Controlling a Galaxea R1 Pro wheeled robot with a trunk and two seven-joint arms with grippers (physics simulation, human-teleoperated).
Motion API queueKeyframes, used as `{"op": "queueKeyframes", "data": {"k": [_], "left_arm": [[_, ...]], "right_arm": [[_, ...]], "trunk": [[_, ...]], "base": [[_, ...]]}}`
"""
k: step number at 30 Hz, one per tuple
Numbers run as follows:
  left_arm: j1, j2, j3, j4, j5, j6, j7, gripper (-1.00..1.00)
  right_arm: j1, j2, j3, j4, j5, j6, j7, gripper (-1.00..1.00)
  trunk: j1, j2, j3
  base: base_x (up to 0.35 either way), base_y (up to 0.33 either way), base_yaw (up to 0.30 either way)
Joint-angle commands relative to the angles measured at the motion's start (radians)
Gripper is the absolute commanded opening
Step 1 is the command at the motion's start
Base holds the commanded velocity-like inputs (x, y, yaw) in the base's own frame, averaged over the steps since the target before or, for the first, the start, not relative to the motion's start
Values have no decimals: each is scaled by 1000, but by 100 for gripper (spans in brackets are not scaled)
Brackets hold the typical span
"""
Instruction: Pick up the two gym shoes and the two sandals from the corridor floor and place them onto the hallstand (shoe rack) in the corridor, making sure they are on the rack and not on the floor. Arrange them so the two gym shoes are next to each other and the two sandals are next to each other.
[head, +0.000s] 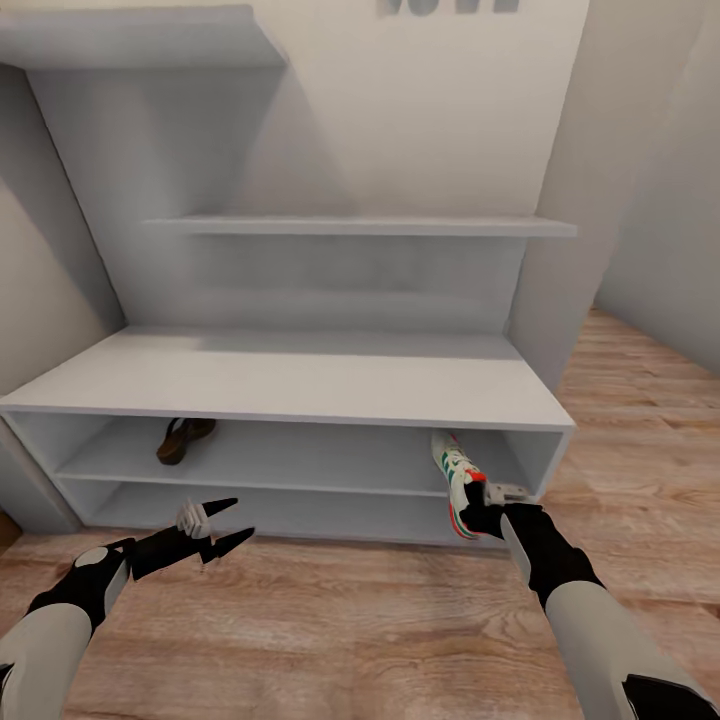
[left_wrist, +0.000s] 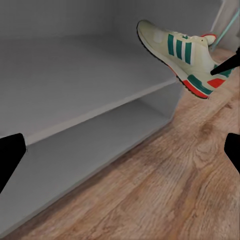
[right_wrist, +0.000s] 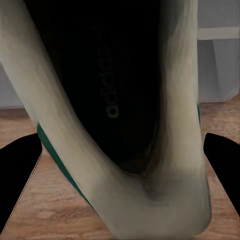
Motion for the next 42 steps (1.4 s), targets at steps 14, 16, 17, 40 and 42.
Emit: {"op": "queueKeyframes", "data": {"k": [14, 16, 17, 40, 42], "left_arm": [[-1, -3, -6, 1, -10, -5, -4, 100], [-1, -12, -39, 1, -10, -5, -4, 100], [-1, -16, -68, 3, -10, -6, -4, 100], [-1, -65, -353, 49, -9, -55, -4, 100], [-1, -65, -353, 49, -9, -55, -4, 100]], "right_arm": [[0, 1, -4, -2, 9, 5, 8, -100], [0, 1, -4, -2, 9, 5, 8, -100], [0, 1, -4, -2, 9, 5, 8, -100], [0, 4, -4, -2, 9, 4, 8, -100], [0, 4, -4, -2, 9, 5, 8, -100]], "trunk": [[0, 0, -1], [0, 0, -1], [0, 0, -1], [0, 0, -1], [0, 0, -1]], "base": [[181, 0, 0], [42, 0, 0], [163, 0, 0], [113, 20, 0], [26, 9, 0]]}}
